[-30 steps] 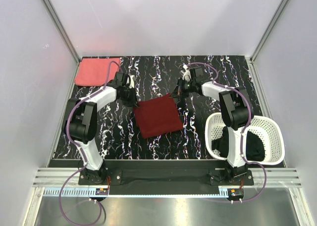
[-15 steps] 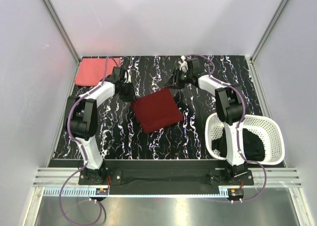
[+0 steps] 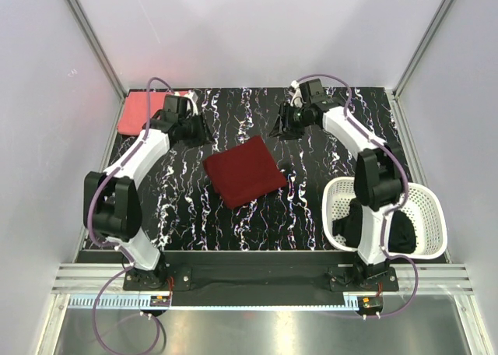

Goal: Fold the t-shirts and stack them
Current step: Fold the tshirt

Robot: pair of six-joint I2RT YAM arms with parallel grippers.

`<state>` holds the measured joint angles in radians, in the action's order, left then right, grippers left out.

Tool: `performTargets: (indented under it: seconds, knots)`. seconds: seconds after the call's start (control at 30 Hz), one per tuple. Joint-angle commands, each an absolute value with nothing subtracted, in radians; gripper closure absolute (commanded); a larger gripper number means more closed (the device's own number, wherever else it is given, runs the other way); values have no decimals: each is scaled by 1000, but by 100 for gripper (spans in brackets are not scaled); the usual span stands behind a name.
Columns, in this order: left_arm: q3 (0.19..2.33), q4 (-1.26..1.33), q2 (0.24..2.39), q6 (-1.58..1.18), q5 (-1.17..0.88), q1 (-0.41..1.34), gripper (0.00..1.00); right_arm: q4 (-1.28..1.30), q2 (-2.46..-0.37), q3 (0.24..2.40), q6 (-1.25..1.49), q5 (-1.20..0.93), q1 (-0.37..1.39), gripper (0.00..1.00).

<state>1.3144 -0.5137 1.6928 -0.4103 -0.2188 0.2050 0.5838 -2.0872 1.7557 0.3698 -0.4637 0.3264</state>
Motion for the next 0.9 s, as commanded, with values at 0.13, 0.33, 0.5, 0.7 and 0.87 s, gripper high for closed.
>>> performTargets:
  seconds: [0.13, 0.33, 0.5, 0.7, 0.87]
  knots:
    - [1258, -281, 1779, -592, -526, 235, 77, 505, -1937, 1579, 486, -680, 458, 83]
    - [1360, -399, 1989, -517, -502, 230, 84, 261, -2015, 1513, 656, -862, 540, 100]
    - [1381, -436, 2055, -495, -482, 218, 85, 213, -2100, 1522, 692, -923, 610, 100]
    - [1379, -446, 2098, -502, -474, 215, 85, 160, -2149, 1447, 713, -974, 667, 100]
    - [1384, -449, 2115, -499, -468, 213, 85, 88, -2160, 1330, 710, -977, 689, 100]
